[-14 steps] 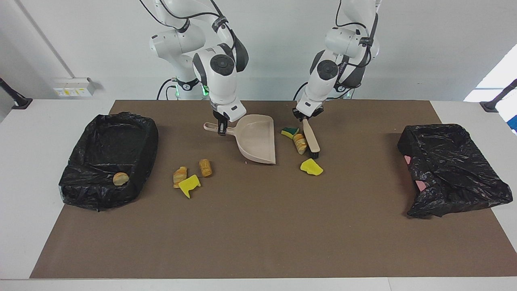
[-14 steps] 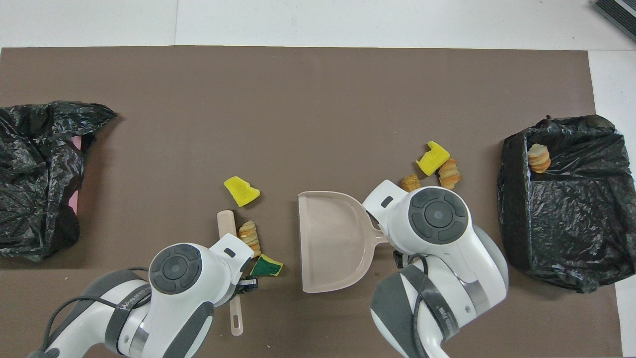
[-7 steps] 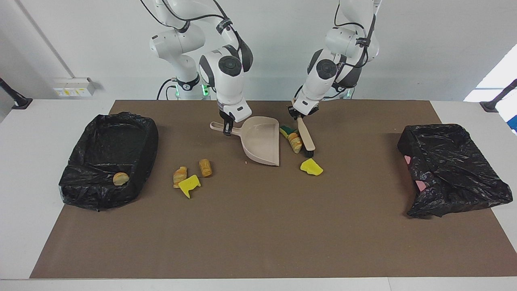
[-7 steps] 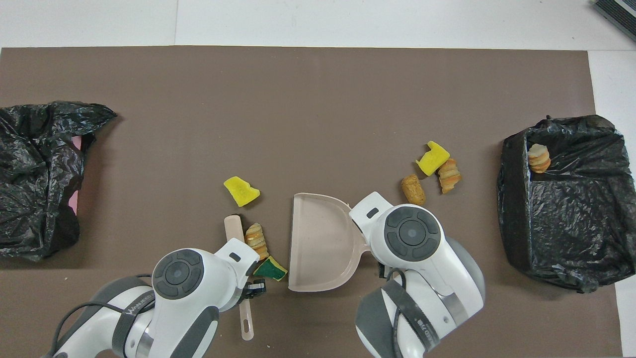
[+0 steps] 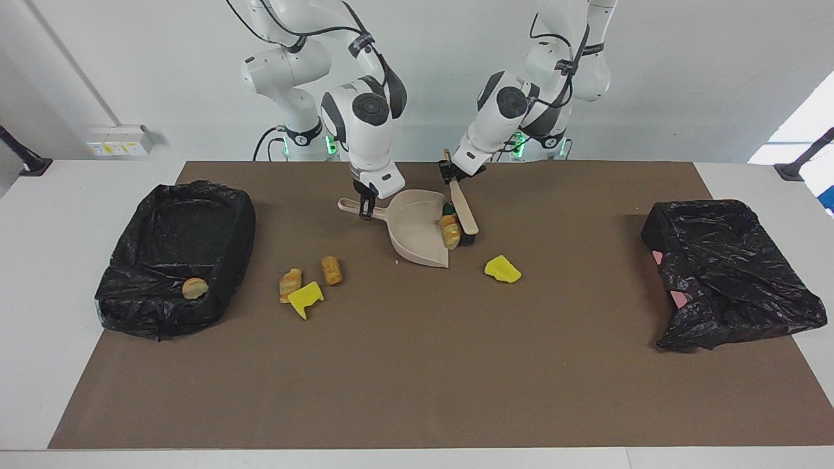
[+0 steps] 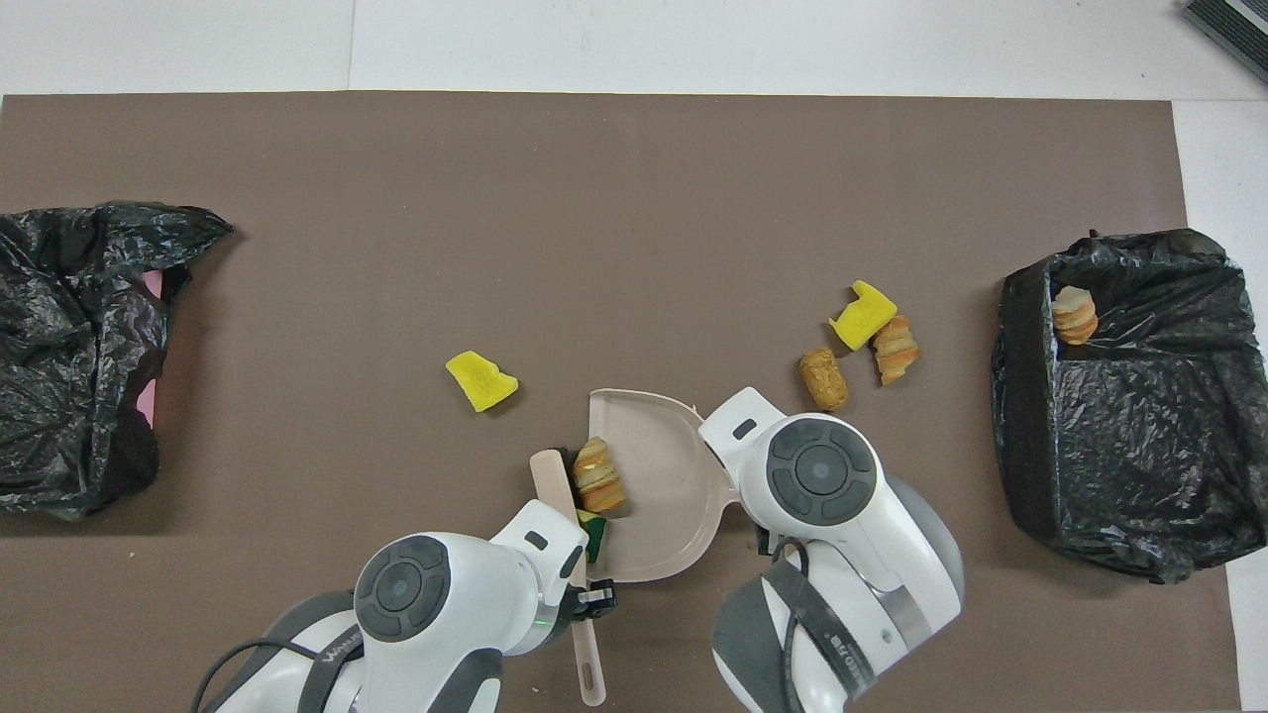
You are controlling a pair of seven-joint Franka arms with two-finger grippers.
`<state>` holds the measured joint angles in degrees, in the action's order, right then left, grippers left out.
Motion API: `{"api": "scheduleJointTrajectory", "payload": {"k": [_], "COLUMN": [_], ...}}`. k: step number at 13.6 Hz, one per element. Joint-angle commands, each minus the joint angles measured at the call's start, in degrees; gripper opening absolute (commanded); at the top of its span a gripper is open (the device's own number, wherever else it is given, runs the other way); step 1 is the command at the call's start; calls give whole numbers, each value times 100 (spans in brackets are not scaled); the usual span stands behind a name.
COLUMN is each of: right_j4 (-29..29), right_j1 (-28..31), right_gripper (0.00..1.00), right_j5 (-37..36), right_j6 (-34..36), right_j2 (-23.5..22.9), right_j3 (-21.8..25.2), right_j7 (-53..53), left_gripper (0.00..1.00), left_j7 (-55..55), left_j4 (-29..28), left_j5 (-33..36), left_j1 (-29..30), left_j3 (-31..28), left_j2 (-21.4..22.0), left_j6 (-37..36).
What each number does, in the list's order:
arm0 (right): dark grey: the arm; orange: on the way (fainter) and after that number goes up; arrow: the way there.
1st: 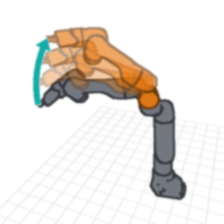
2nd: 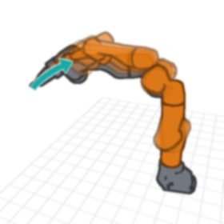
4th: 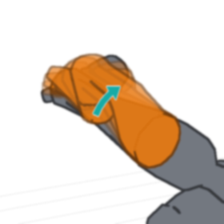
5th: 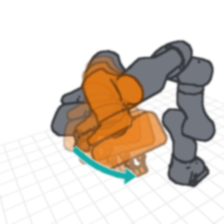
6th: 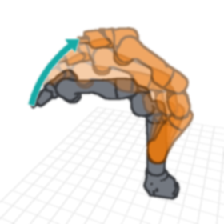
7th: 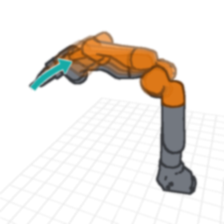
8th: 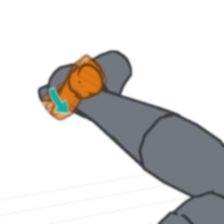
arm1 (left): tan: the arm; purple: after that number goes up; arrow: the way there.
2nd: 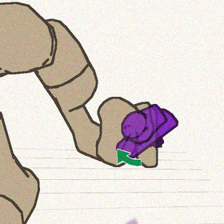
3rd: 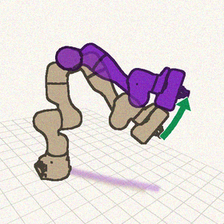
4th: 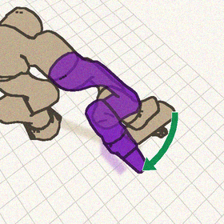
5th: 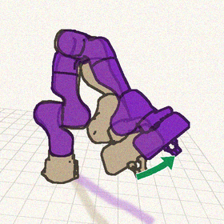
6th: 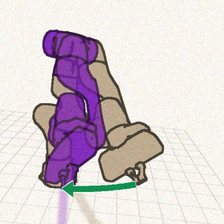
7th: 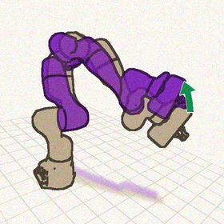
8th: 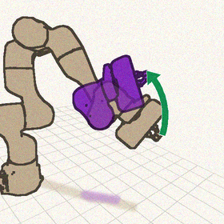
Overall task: Sweep and dump trash in bin
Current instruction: 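Sweep the sponge and bread pieces into the dustpan with the left gripper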
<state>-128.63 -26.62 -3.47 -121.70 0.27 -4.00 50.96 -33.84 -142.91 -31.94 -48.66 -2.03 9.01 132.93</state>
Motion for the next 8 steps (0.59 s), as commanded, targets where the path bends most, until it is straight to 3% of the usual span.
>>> {"api": "scheduleJointTrajectory", "payload": {"k": [1, 5, 8], "right_j4": [-92, -92, -92], "right_j1": [34, 34, 43], "right_gripper": [0, 0, 0], "right_j5": [-40, -40, -40], "right_j6": [-144, -144, -144], "right_j2": [78, 78, 78], "right_j3": [-22, -22, -22], "right_j7": [-51, -69, -95], "left_gripper": [0, 0, 0], "left_j7": [35, 105, 132], "left_j4": [474, 756, 843], "left_j5": [-766, -1130, -554], "left_j1": [-318, -285, 56], "left_j3": [-79, -114, -140], "left_j2": [-329, -322, -303], "left_j6": [223, 251, 5]}}
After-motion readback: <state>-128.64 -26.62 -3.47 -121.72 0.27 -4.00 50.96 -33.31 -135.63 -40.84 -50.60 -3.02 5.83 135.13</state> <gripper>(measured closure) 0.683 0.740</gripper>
